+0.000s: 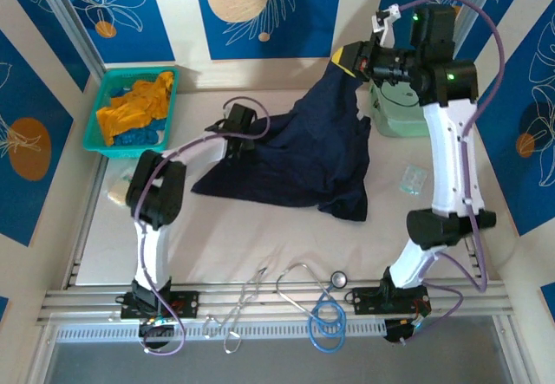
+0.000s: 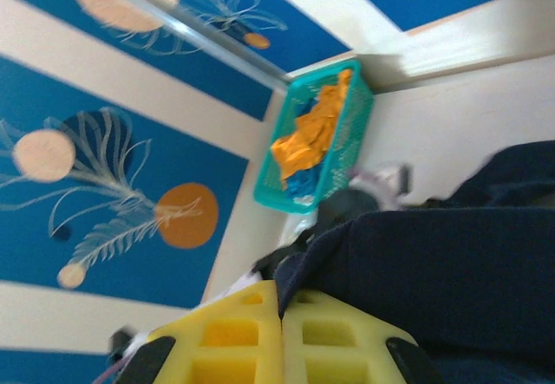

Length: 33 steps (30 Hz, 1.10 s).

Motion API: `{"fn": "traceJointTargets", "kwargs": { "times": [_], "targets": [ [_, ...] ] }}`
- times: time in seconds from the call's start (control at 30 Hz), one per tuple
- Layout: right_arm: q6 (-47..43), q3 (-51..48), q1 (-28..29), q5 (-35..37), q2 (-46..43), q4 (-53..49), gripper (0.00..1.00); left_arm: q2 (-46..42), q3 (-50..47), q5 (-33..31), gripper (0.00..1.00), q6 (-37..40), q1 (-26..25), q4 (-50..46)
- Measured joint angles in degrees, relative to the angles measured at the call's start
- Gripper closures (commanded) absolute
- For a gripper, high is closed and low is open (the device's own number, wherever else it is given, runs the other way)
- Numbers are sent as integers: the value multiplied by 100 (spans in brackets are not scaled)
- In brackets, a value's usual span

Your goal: Fold and stack the t-shirts

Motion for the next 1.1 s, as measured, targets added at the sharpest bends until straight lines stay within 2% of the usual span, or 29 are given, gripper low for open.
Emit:
{"fn": "traceJointTargets", "kwargs": {
  "times": [0.17, 0.3, 0.4, 0.43, 0.47, 0.6, 0.7, 0.77, 0.87, 0.97, 1.1],
  "targets": [
    [-212, -1158, 442, -192, -933, 258, 100, 964, 1550, 221, 100, -144, 229, -55],
    [-326, -2911, 1058, -122, -1845, 610, 100, 1300, 2347, 291, 100, -219, 356, -28],
    [-302, -4321, 1460, 181, -2459, 852, 100, 1325, 2520, 295, 100, -282, 402, 81],
    [-256, -4843, 1550, 323, -2662, 942, 100, 1325, 2529, 302, 97, -284, 407, 142],
    [-190, -5265, 1593, 446, -2815, 1027, 100, 1325, 2529, 319, 88, -289, 411, 166],
    [195, -7123, 1633, 986, -3283, 1443, 100, 1211, 2240, 448, 33, -234, 450, 328],
    [505, -8275, 1631, 1388, -3248, 1692, 100, 841, 1692, 470, 15, -81, 487, 387],
    [673, -8826, 1626, 1633, -3141, 1792, 100, 544, 1449, 468, 8, 52, 503, 348],
    [839, -9252, 1620, 1943, -2983, 1910, 100, 103, 1384, 468, 5, 282, 496, 197],
    [970, -9326, 1613, 2186, -2870, 2039, 100, -317, 1545, 476, 12, 575, 400, -162],
    [1073, -9335, 1611, 2439, -2754, 2258, 100, -291, 2507, 603, 20, 1051, 57, -892]
  ]
}}
